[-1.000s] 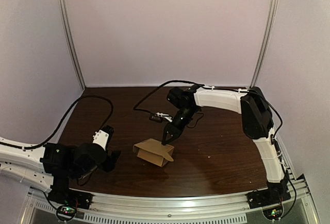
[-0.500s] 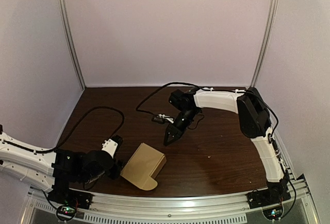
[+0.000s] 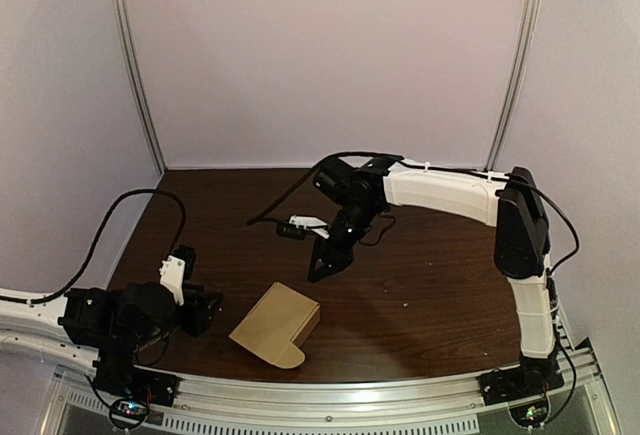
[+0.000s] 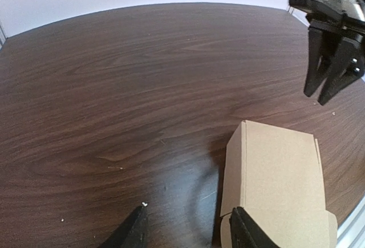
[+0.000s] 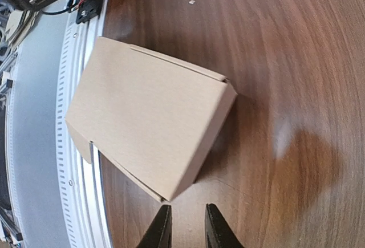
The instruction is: Fold the paper box
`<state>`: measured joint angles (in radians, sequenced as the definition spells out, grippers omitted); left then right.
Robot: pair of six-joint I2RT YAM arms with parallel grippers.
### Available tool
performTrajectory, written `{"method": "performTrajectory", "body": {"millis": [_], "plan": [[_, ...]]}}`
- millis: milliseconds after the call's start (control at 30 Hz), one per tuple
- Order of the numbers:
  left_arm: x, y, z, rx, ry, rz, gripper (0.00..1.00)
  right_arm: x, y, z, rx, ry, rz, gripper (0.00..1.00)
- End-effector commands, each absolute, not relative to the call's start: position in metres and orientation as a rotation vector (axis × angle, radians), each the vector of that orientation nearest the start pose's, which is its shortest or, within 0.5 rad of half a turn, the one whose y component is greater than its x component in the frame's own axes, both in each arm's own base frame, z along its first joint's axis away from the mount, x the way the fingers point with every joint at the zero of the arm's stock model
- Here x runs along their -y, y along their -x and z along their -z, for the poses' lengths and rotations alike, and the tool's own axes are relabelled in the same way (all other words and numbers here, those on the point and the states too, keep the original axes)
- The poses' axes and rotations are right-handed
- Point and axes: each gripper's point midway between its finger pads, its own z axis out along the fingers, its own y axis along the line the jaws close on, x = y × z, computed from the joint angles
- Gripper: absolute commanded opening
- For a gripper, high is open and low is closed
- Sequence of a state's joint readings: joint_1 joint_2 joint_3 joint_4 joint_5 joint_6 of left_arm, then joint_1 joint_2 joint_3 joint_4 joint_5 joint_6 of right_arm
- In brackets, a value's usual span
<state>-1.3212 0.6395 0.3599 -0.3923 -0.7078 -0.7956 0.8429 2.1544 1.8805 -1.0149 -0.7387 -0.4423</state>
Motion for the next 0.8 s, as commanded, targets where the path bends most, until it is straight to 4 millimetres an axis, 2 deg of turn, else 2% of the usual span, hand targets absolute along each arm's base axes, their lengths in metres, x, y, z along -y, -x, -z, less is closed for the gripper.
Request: {"method": "performTrajectory", "body": {"millis": [0, 100, 267, 533, 600, 700, 767], "plan": [[0.158, -0.162, -0.109, -2.147, -0.117, 0.382, 0.51, -0.443, -0.21, -0.114, -2.084, 1.948, -1.03, 0.21], [0.148, -0.161, -0.101, -2.187, -0.1, 0.303, 0.5, -0.45, -0.203, -0.1, -2.083, 1.994, -1.001, 0.21], [0.146, -0.159, -0.095, -2.232, -0.111, 0.238, 0.5, -0.451, -0.208, -0.082, -2.163, 1.973, -0.992, 0.18], [0.139, -0.155, -0.085, -2.249, -0.108, 0.255, 0.47, -0.424, -0.233, -0.058, -2.369, 1.788, -1.137, 0.17], [0.149, -0.156, -0.085, -2.225, -0.161, 0.294, 0.47, -0.419, -0.237, -0.056, -2.386, 1.759, -1.162, 0.17], [0.185, -0.158, -0.094, -2.152, -0.249, 0.435, 0.47, -0.418, -0.238, -0.058, -2.39, 1.742, -1.188, 0.17], [0.206, -0.16, -0.096, -2.114, -0.321, 0.468, 0.47, -0.421, -0.239, -0.059, -2.384, 1.729, -1.207, 0.17]]}}
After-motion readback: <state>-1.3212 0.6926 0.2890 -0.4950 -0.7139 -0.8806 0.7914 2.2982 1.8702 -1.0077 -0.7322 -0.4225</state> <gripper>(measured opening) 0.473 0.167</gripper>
